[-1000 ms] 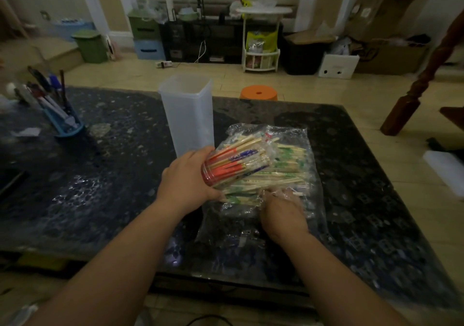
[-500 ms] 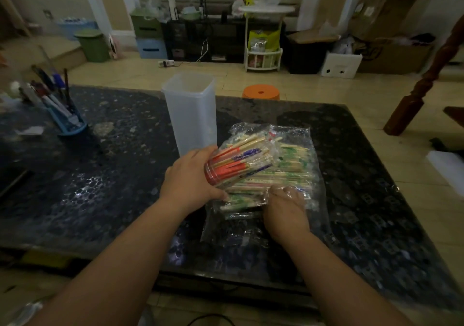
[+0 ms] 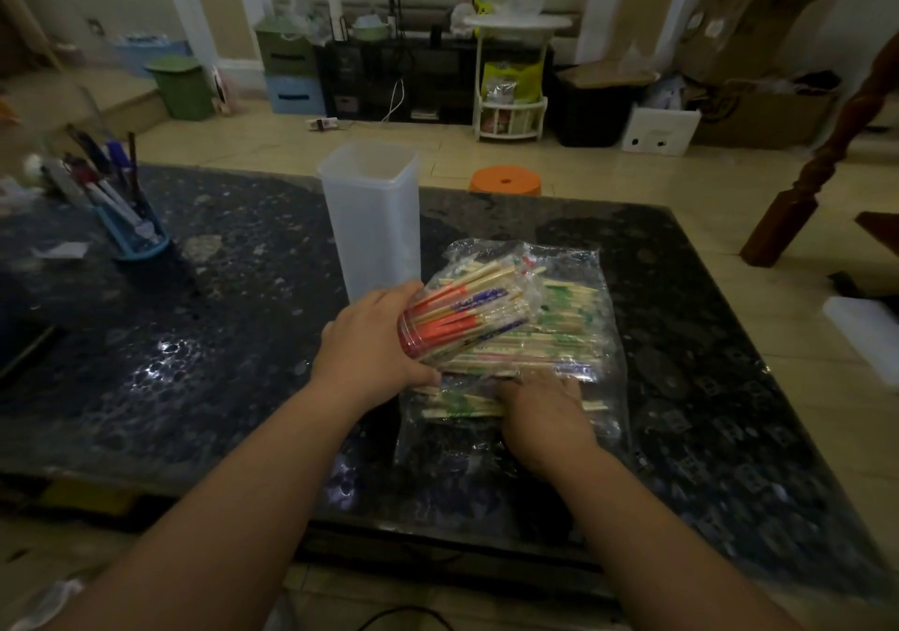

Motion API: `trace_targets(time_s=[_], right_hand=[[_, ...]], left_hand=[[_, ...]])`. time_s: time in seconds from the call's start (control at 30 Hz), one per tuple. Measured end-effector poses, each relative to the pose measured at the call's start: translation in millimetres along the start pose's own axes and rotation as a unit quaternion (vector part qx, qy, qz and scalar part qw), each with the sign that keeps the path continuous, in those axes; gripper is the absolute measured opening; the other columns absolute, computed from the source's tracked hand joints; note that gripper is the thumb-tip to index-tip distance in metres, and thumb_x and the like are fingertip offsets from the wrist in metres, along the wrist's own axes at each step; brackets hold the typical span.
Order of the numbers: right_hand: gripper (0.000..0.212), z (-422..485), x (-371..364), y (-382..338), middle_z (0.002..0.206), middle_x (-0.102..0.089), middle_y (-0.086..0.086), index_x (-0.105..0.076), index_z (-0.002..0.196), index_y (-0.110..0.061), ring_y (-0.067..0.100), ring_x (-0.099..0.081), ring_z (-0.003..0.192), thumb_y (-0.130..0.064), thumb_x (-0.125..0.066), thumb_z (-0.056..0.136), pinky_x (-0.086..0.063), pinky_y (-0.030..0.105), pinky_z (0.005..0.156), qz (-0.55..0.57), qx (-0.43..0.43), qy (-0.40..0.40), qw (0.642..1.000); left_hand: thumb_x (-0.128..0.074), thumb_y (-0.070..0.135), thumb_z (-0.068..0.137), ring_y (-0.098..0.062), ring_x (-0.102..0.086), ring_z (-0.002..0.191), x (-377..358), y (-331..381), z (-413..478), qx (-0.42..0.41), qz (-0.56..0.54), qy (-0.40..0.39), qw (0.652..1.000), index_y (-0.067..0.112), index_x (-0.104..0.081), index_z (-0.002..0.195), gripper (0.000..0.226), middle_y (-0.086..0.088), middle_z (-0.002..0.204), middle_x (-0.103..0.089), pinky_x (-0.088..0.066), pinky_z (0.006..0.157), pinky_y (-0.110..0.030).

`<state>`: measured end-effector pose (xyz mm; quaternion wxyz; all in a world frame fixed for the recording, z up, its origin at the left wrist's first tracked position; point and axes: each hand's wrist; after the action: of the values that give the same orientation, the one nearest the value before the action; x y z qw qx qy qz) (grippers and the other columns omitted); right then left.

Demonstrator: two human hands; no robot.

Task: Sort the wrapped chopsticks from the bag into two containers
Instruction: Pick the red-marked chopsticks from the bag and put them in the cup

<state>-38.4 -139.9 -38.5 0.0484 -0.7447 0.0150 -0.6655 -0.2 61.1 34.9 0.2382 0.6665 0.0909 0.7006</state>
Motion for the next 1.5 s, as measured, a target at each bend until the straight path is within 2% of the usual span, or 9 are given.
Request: trace_targets(time_s=[0.13,0.3,0.5,0.73,1.0,1.13,1.23,1.37,1.5], right_hand=[[0.031,-2.3,-0.6,0.3,0.119,-0.061,0.005,-0.061,0.118,-0.022,0.027,-0.050,0.114,-0.017,-0.050,0.090,-0.030,0.043,0.103,-0.032,-0.007,-0.001,0.999],[0.036,-7.1,1.5,2.8,0.124,-0.057,0.005,-0.056,0.126,-0.022,0.028,-0.051,0.116,-0.031,-0.052,0.091,-0.034,0.042,0.102,-0.033,0.007,0.005,0.999],[0.043,-15.5,22.0,-7.0,0.119,-0.061,0.013,-0.041,0.135,-0.020,0.035,-0.061,0.104,-0.022,-0.048,0.093,-0.049,0.041,0.082,-0.051,0.054,-0.043,0.996],[0.030,-30.4,58.6,-18.5,0.105,-0.066,0.005,-0.063,0.113,-0.025,0.029,-0.063,0.095,-0.038,-0.058,0.087,-0.050,0.038,0.076,-0.065,0.086,-0.054,0.993],[0.026,-50.0,105.8,-24.5,0.068,-0.051,-0.009,-0.052,0.081,-0.028,0.018,-0.054,0.066,-0.054,-0.049,0.085,-0.039,0.029,0.059,-0.057,0.147,0.170,0.973],[0.034,-43.8,101.3,-13.7,0.090,-0.062,0.000,-0.062,0.085,-0.022,0.021,-0.052,0.085,-0.051,-0.044,0.081,-0.034,0.036,0.075,-0.054,0.145,0.353,0.923],[0.036,-41.7,97.1,-6.1,0.109,-0.055,0.006,-0.063,0.094,-0.020,0.024,-0.042,0.096,-0.050,-0.046,0.083,-0.030,0.038,0.079,-0.058,0.132,0.401,0.905],[0.030,-37.1,97.5,-4.4,0.089,-0.053,0.008,-0.066,0.093,-0.014,0.016,-0.035,0.072,-0.042,-0.059,0.083,-0.029,0.028,0.058,0.003,0.143,0.449,0.882],[0.033,-33.5,91.7,-3.3,0.100,-0.057,0.014,-0.068,0.106,-0.007,0.023,-0.052,0.074,-0.022,-0.076,0.078,-0.048,0.033,0.050,0.079,0.161,0.441,0.879]], left_hand=[[-0.092,0.048,0.058,-0.021,-0.048,0.126,0.6,1.1,-1.1,0.000,0.003,-0.005,1.000,0.036,-0.035,0.149,0.107,0.005,0.140,-0.050,-0.041,0.107,-0.046],[-0.092,0.048,0.058,-0.020,-0.048,0.126,1.3,1.6,-1.2,-0.001,0.008,-0.008,1.000,0.036,-0.036,0.148,0.107,0.005,0.140,-0.051,-0.041,0.107,-0.046],[-0.092,0.048,0.057,-0.021,-0.048,0.127,1.2,-0.1,-0.6,0.004,0.008,-0.008,1.000,0.035,-0.035,0.149,0.109,0.004,0.141,-0.050,-0.042,0.107,-0.046],[-0.092,0.048,0.058,-0.022,-0.049,0.126,3.2,-2.8,-0.4,0.008,0.013,-0.005,1.000,0.036,-0.036,0.149,0.107,0.004,0.139,-0.051,-0.042,0.106,-0.049],[-0.085,0.059,0.060,-0.024,-0.053,0.123,7.3,-11.3,1.9,0.022,0.022,0.009,0.999,0.035,-0.040,0.147,0.101,-0.001,0.137,-0.055,-0.045,0.104,-0.049],[-0.088,0.052,0.064,-0.026,-0.053,0.122,4.7,-8.3,-0.3,-0.001,0.033,-0.001,0.999,0.031,-0.040,0.148,0.098,-0.002,0.136,-0.055,-0.045,0.103,-0.050],[-0.089,0.048,0.061,-0.024,-0.054,0.121,2.7,-4.6,-1.3,-0.014,0.023,0.002,1.000,0.034,-0.045,0.142,0.093,0.003,0.131,-0.057,-0.045,0.101,-0.048],[-0.088,0.050,0.061,-0.023,-0.053,0.121,1.3,-4.8,-2.0,-0.023,0.035,-0.001,0.999,0.036,-0.042,0.144,0.096,0.004,0.135,-0.055,-0.045,0.102,-0.049],[-0.086,0.051,0.067,-0.021,-0.052,0.121,1.7,-2.2,-3.2,-0.033,0.051,0.000,0.998,0.035,-0.039,0.146,0.093,0.004,0.135,-0.054,-0.044,0.104,-0.048]])
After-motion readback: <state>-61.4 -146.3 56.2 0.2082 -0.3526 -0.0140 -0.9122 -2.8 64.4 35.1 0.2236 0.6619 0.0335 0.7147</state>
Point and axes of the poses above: each hand's wrist, its own z-axis towards the middle knuckle, its own x-axis out of the back of the hand, y = z × x
